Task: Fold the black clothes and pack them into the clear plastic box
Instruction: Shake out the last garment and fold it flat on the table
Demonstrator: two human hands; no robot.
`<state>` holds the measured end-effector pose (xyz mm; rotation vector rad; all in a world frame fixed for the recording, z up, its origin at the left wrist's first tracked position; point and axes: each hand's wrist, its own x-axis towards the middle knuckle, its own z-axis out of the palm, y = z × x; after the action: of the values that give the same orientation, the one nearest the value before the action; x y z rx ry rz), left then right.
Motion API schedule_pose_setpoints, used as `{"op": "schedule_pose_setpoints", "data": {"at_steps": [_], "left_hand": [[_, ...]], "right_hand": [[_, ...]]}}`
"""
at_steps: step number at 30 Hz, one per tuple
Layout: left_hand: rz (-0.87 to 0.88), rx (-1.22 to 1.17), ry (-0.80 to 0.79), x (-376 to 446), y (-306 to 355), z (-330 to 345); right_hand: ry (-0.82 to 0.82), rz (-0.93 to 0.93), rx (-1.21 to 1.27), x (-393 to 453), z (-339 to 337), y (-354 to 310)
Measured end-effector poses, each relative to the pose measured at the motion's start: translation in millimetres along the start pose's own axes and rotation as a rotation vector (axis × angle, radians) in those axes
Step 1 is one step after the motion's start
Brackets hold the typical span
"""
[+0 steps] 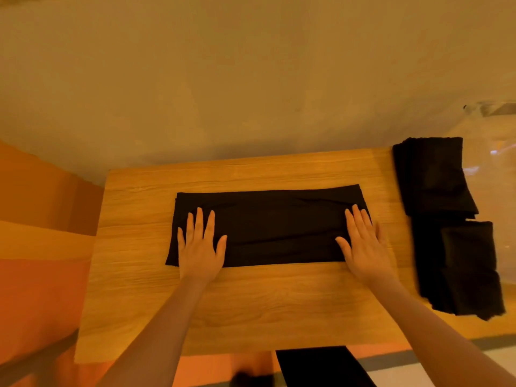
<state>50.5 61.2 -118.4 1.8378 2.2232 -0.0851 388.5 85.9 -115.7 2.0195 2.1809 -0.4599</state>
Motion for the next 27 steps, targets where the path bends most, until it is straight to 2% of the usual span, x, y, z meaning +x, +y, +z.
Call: {"op": "schedule_pose_setpoints", "data": {"at_steps": [2,4,7,10,12,17,20,22,24,25,27], "left_hand": [[-0.006,0.009,-0.01,4,0,-4],[-0.098,0.006,0.013,4,9,-10],[-0.227,-0.082,0.017,-6,44,-14],[-0.327,-0.174,-0.023,-11,63,-5],[-0.346,-0.128,-0.023,-7,56,-1],[-0.095,0.061,-0.05,31,39,-10],[0.081,0.164,-0.088,67,34,-23],[0.113,0.244,-0.092,80,37,-32],[0.081,0.25,-0.029,76,50,-39],[0.079,0.204,0.0,66,61,-41],[0.121,0.103,0.027,32,88,-31]], "right_hand": [[-0.011,0.055,-0.004,-2,-8,0],[0.032,0.07,0.021,2,-20,-7],[0.136,-0.117,0.023,29,-34,-27],[0.032,-0.378,-0.102,64,-33,-34],[-0.045,-0.402,-0.122,70,-27,-21],[0.017,-0.159,-0.06,26,-6,-10],[0.027,0.051,0.141,-20,9,-43],[-0.017,0.169,0.301,-50,14,-70],[-0.097,0.201,0.398,-65,9,-87],[-0.079,0.174,0.425,-64,6,-88],[0.053,-0.01,0.327,-50,-1,-77]]}}
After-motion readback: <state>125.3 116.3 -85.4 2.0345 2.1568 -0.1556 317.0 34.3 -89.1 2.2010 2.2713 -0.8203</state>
